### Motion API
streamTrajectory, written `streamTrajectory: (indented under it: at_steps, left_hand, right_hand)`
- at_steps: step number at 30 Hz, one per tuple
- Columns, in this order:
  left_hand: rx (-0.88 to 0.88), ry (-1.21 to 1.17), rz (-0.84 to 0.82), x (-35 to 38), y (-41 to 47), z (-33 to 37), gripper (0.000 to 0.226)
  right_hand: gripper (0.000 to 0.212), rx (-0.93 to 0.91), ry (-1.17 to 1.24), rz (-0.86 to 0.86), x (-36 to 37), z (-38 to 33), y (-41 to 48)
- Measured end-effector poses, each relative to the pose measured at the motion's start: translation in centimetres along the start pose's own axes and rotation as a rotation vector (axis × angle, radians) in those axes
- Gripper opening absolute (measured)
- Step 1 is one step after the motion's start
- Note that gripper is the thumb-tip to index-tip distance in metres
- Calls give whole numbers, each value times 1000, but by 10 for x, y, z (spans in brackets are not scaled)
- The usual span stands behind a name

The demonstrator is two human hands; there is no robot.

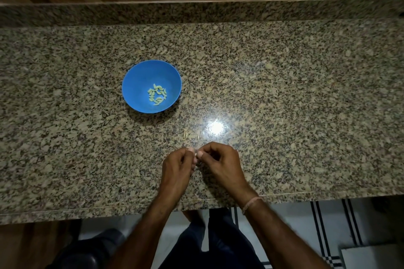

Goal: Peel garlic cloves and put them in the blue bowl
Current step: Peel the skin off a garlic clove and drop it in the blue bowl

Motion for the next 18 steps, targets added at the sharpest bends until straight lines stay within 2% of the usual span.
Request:
streamTrajectory:
  at_steps: [3,8,11,18]
  left_hand:
    - [-3,-17,-49,1,1,0,45]
    - [-45,-159,-106,9,3,0,44]
    - [-5,-122,-71,7,3,-1,35]
    - [24,-50,19,-2,-2,1,7]
  right_hand:
    - [12,89,105,-38,4,5,-2]
    - [21,309,483,-59,9,15,-6]
    - [22,275,380,-15,3,18,-5]
    - [6,131,118,69,-8,11,-2]
Point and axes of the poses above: each hand's wrist, its own y-axis towards the middle knuckle, its own x-axis out of the palm, z = x × y, the point moved 7 cm from there along y, towards the middle knuckle, and after that the axes turned 3 degrees about y, right-handed, at the moved point
